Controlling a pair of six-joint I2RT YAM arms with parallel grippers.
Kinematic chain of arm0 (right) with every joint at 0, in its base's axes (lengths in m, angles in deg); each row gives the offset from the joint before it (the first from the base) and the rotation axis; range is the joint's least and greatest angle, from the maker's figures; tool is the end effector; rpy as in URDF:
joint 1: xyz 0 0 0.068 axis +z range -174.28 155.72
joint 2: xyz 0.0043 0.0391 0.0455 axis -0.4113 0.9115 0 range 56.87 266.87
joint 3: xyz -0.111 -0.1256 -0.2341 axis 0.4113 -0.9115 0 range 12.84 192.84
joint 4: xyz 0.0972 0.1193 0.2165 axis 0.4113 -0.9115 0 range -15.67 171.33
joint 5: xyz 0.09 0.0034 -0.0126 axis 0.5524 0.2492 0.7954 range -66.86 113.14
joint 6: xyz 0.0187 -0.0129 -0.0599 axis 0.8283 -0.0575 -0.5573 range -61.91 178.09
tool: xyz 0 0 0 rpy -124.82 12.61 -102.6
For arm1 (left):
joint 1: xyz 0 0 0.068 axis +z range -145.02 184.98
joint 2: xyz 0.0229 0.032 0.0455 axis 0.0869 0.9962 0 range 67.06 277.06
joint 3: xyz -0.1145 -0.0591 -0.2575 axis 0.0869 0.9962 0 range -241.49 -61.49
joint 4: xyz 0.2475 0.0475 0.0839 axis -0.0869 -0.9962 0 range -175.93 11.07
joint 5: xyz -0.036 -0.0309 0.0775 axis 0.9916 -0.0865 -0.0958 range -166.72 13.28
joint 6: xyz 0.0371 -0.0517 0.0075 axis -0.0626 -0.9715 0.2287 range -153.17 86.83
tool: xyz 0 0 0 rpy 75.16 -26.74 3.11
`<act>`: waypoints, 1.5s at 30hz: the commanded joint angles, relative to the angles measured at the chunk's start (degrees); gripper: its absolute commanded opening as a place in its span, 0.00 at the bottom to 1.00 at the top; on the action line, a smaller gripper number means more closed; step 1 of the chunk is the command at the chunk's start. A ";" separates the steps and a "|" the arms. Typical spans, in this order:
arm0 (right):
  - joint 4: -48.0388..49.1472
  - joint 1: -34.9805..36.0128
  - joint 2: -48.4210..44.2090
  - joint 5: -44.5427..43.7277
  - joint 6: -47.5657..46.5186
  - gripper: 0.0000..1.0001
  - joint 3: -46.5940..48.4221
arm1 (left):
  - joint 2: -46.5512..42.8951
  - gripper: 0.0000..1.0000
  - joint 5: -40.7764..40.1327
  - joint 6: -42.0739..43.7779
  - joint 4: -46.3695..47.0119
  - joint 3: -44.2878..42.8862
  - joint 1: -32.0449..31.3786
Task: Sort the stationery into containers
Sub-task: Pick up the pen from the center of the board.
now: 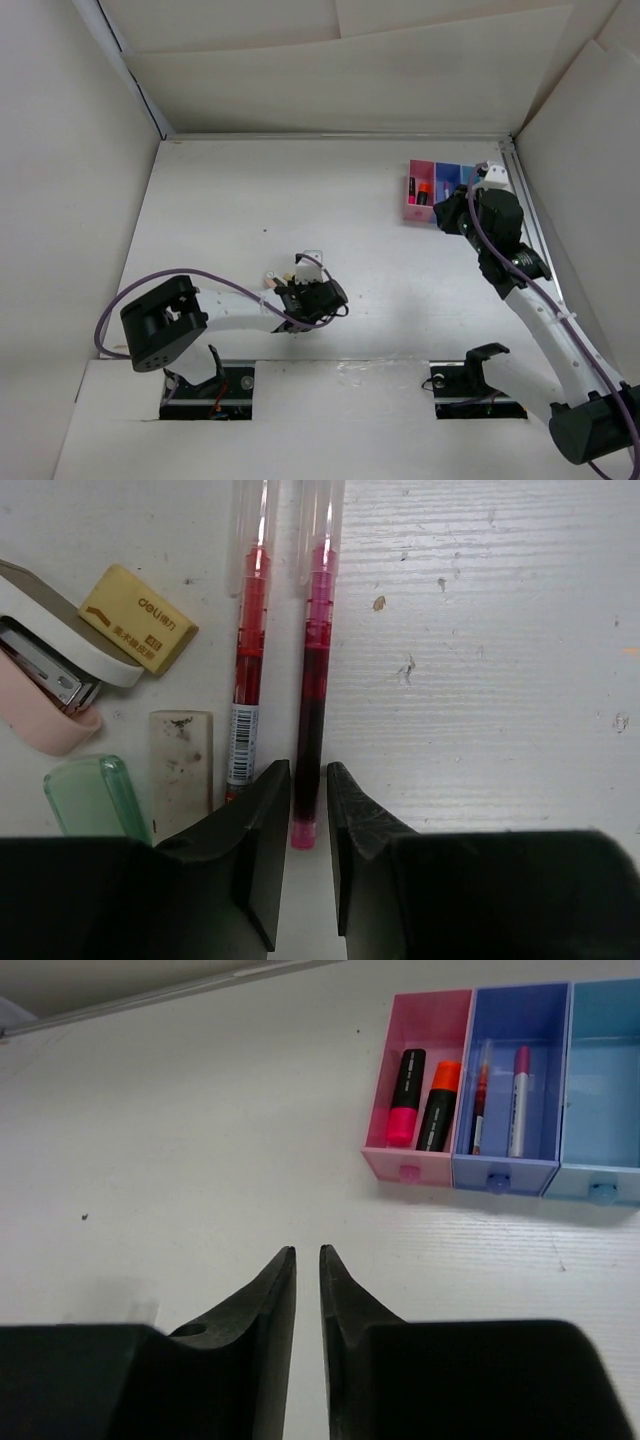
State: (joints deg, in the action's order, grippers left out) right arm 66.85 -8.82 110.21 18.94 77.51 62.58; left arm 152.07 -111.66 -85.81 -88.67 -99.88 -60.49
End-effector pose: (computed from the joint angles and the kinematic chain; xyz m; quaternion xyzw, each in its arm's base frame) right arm 0.2161 0.0560 0.3437 0.0495 0.8077 0.1475 0.5687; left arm 0.1396 -0.2375 0.1565 0.0158 0.9171 -0.0889 0.3884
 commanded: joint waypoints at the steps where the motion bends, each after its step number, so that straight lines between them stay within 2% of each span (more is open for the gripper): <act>1: 1.39 0.97 -1.75 0.87 -0.26 0.24 0.53 | 1.30 0.17 1.28 0.26 0.77 0.77 0.26; 3: 1.38 0.97 -2.28 1.39 -0.26 0.28 0.54 | 1.30 0.17 1.80 0.26 0.77 0.77 0.26; 6: 0.86 0.97 -2.28 2.80 -0.26 0.40 0.54 | 2.43 0.08 1.80 0.26 1.39 0.77 0.26; 7: 0.86 0.97 -2.28 3.50 -0.26 0.42 0.54 | 2.44 0.01 1.80 0.26 1.39 0.77 0.26; 8: 0.34 0.97 -2.28 4.20 -0.26 0.47 -0.07 | 1.66 0.00 1.80 0.26 1.39 0.77 0.26; 11: 0.33 0.97 -2.28 7.18 -0.87 0.50 -0.87 | -1.07 0.00 1.80 0.78 0.68 0.77 0.26; 13: 0.85 0.97 -2.28 13.04 -0.87 0.54 -1.57 | -5.72 0.00 3.37 2.01 0.68 0.77 0.26; 19: 2.61 0.97 -5.08 27.55 -0.87 0.66 -3.33 | -20.47 0.00 11.36 9.64 9.88 -0.37 0.26; 22: 2.61 0.97 -6.40 32.67 -0.87 0.72 -3.33 | -22.35 0.00 13.31 12.29 12.63 -2.56 0.26; 26: 5.32 0.97 -6.94 42.32 1.14 0.78 -4.03 | -21.04 0.00 17.61 15.29 17.01 -5.81 0.26; 27: 5.34 1.58 -6.94 42.35 1.67 0.81 -4.55 | -20.51 0.00 18.67 15.99 19.29 -5.82 0.26; 33: 7.00 3.70 -5.01 41.65 1.67 0.83 -5.78 | -19.98 0.00 23.24 17.04 23.97 -6.87 0.26; 37: 7.01 6.59 -3.33 37.80 1.67 0.83 -5.79 | -19.97 0.00 24.66 17.05 25.38 -6.87 0.26; 43: 11.22 6.60 -0.44 36.99 3.86 0.85 -8.33 | -19.97 0.00 26.50 17.05 27.13 -6.87 0.26; 45: 13.94 7.12 0.36 37.52 4.57 0.80 -8.95 | -19.45 0.00 27.12 17.05 27.66 -7.40 0.26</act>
State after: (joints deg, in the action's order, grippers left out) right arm 73.56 -2.53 110.19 56.38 80.42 54.31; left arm 132.57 -86.48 -69.60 -64.96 -104.38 -60.42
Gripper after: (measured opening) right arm 0.812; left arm 0.043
